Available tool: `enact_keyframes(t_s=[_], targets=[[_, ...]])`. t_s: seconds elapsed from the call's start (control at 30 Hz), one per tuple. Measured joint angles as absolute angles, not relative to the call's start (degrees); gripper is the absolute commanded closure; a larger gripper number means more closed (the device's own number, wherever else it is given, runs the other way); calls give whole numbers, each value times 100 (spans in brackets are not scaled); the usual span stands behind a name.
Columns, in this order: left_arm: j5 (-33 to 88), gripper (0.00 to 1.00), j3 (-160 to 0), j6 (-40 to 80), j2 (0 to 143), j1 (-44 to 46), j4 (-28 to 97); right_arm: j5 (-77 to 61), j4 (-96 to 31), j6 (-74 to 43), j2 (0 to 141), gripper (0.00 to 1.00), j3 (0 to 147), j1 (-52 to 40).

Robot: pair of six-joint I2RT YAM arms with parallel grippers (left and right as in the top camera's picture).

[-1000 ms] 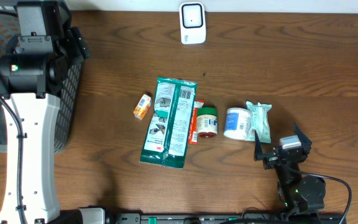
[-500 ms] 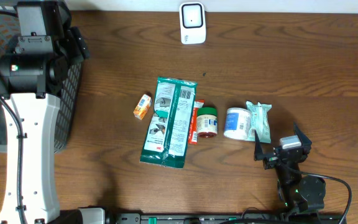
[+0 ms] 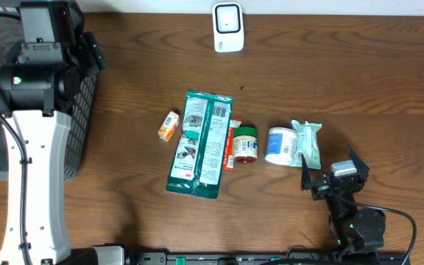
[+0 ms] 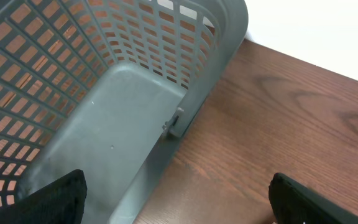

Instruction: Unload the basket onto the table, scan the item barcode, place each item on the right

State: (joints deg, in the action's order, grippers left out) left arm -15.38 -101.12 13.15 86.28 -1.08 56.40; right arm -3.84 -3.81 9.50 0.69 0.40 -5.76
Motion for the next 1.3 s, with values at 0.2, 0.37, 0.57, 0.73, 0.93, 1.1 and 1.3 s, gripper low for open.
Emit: enact_keyframes(t_s=[0.2, 0.37, 0.57, 0.73, 0.93, 1.1, 1.3], targets=[[-1538, 11, -10112, 1315, 8628, -108, 5640, -384, -381, 950, 69, 1, 40, -576], [-1538, 11, -10112, 1315, 8628, -108, 5640, -384, -381, 950, 69, 1, 40, -576], [-1538, 11, -10112, 1315, 8628, -108, 5638, -384, -381, 950, 69, 1, 40, -576], [-1538, 10, -10112, 1315, 8628, -108, 5640, -384, -381, 950, 69, 1, 40, -576], [-1538, 10, -10112, 1315, 8628, -108, 5640, -386, -381, 950, 69, 1, 40, -576], [-1538, 10, -10112, 1315, 8628, -108, 5640, -384, -381, 950, 69, 1, 40, -576], [-1538, 10, -10112, 1315, 8628, -108, 5640, -395, -381, 836, 69, 1, 40, -576]])
